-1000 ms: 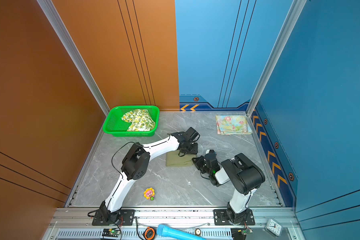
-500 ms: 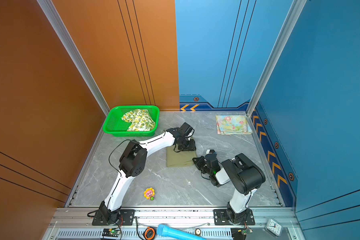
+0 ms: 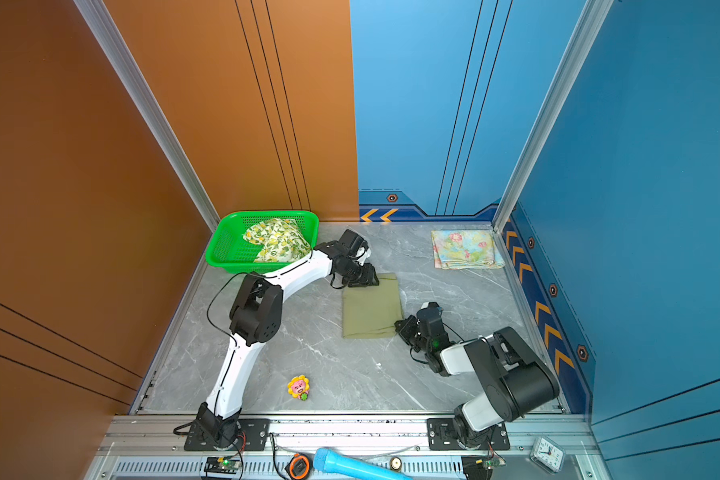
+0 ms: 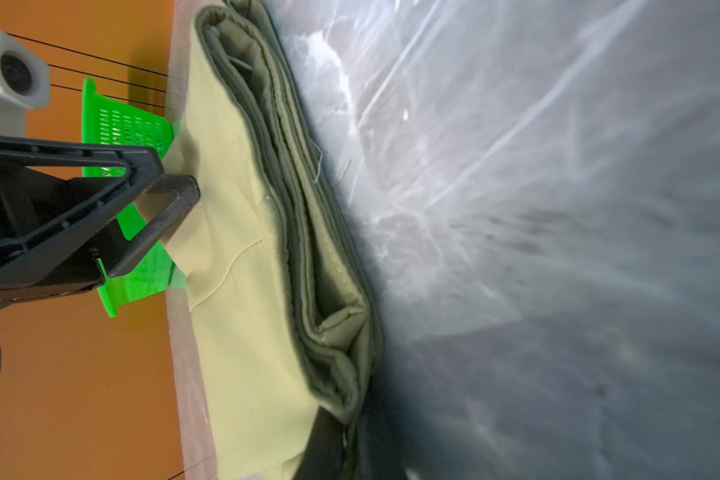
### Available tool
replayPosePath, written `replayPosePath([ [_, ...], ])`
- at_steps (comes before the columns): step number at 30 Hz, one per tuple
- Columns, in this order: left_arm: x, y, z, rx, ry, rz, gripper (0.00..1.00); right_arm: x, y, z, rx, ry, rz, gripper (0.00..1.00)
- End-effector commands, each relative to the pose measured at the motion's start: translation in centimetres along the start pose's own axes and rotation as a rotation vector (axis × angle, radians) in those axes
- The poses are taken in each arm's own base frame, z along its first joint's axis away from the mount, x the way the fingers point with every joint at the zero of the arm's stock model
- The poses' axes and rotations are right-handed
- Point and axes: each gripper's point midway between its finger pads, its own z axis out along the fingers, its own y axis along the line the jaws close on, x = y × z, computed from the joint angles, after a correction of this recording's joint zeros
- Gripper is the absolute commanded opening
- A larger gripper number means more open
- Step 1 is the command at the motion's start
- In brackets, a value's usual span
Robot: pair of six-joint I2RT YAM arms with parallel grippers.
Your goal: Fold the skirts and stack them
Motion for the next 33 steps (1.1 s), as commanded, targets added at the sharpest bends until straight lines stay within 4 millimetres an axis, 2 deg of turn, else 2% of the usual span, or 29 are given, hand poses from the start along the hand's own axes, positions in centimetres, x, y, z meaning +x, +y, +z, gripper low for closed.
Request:
replayPosePath([
  [1,-0.2,1.6,1.8,0.022,0.021,0.012,0.51,2.1,-7.6,-2.2,0.329,0.075,-0.016,0.00],
  [4,-0.5,2.3,2.6,0.030,0.027,0.010,0.51,1.4,-7.0,-3.1,0.339,0.061,-0.037,0.00],
  [8,-1.5,3.4,2.2,0.026,0.009,-0.014,0.51,0.6,-6.9,-3.8,0.349,0.045,-0.044,0.00],
  [13,-2.8,3.8,0.2,0.034,-0.027,-0.024,0.51,0.2,-7.0,-4.3,0.356,0.036,-0.042,0.00],
  [16,-3.1,3.2,-1.4,0.034,-0.050,-0.016,0.50,0.0,-7.1,-4.3,0.358,0.029,-0.040,0.00],
  [20,-2.5,1.5,-3.5,0.040,-0.090,0.005,0.50,-0.2,-7.1,-4.4,0.361,0.020,-0.042,0.00],
  [27,-0.7,0.9,-6.4,0.052,-0.174,-0.026,0.48,-0.4,-7.1,-4.3,0.367,0.018,-0.043,0.00],
  [30,0.1,0.0,-6.7,0.081,-0.190,-0.030,0.48,-0.4,-7.2,-4.3,0.370,0.018,-0.044,0.00],
  [33,1.1,-1.0,-5.7,0.103,-0.175,-0.020,0.48,-0.4,-7.1,-4.3,0.369,0.015,-0.042,0.00],
])
